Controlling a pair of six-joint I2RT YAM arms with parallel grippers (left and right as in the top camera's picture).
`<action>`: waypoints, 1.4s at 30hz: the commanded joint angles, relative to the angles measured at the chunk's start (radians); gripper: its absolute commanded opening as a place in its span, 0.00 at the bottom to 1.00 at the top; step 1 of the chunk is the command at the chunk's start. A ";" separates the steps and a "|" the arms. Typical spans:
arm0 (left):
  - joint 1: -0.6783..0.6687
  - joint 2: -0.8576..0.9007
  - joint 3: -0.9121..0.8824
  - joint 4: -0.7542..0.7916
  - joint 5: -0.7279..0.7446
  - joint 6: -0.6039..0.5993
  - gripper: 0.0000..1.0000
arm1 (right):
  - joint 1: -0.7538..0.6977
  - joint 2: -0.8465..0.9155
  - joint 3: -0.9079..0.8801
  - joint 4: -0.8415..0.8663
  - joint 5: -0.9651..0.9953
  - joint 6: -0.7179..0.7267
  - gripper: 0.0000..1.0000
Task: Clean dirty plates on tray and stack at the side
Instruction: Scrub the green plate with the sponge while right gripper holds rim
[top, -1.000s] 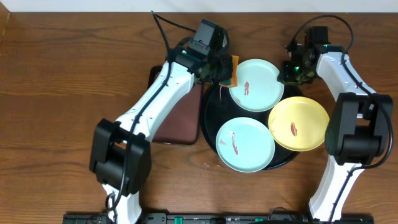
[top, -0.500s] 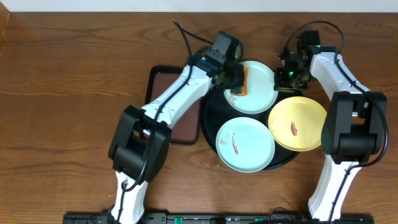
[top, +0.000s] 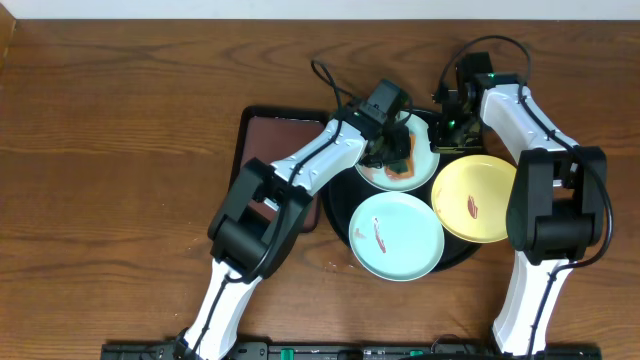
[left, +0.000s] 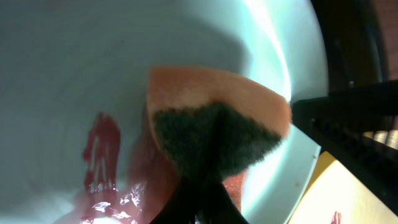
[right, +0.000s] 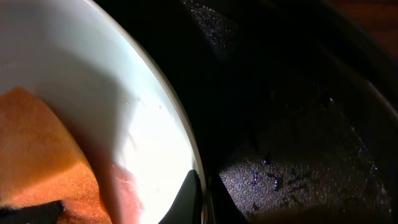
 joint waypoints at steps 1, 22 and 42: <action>0.014 0.026 0.016 -0.051 -0.009 -0.043 0.07 | 0.013 -0.024 0.005 -0.005 0.016 -0.001 0.01; 0.029 0.034 0.022 -0.040 -0.277 0.003 0.07 | 0.013 -0.024 0.005 -0.021 0.016 -0.005 0.01; 0.070 0.016 0.023 -0.143 -0.608 0.337 0.08 | 0.013 -0.024 0.005 -0.035 0.016 -0.005 0.01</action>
